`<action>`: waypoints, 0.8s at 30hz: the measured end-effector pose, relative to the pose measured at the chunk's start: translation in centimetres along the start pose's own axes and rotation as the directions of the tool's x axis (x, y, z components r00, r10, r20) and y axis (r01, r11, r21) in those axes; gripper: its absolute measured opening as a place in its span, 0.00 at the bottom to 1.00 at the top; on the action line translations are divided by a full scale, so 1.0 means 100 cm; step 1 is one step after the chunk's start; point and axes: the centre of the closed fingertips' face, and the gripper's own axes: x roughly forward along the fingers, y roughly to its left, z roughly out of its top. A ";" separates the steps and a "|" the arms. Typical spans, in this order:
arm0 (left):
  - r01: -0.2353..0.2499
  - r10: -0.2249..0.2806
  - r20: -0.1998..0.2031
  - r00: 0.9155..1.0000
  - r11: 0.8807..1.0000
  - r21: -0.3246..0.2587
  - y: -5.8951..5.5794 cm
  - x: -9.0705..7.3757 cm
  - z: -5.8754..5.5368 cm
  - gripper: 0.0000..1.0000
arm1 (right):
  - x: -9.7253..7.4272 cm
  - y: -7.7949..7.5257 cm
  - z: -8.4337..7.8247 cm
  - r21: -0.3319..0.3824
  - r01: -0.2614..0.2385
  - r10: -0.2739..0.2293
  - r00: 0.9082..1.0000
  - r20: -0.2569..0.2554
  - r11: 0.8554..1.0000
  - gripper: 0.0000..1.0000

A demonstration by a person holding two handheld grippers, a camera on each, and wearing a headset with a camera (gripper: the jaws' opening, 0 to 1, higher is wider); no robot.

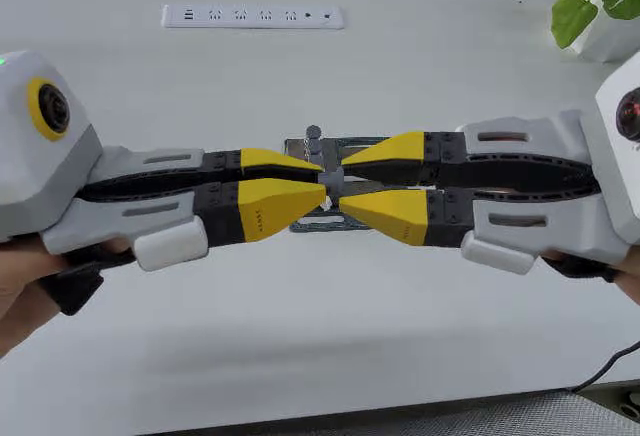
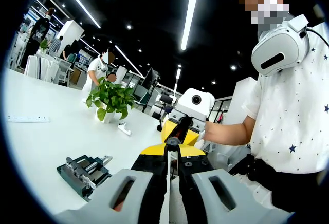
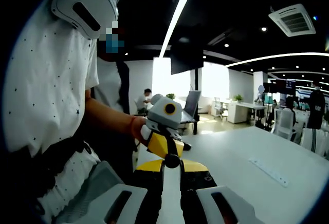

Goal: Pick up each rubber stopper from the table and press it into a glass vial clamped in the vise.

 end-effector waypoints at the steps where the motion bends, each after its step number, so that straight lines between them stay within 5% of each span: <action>1: 0.002 -0.002 0.001 1.000 1.000 0.000 0.000 0.000 0.000 0.03 | 0.000 0.000 0.000 -0.002 -0.002 0.002 1.000 -0.001 1.000 0.07; 24: -0.010 0.011 -0.010 1.000 0.998 0.067 0.002 -0.002 -0.005 0.04 | 0.003 0.000 -0.005 0.015 -0.010 0.010 0.999 -0.032 1.000 0.05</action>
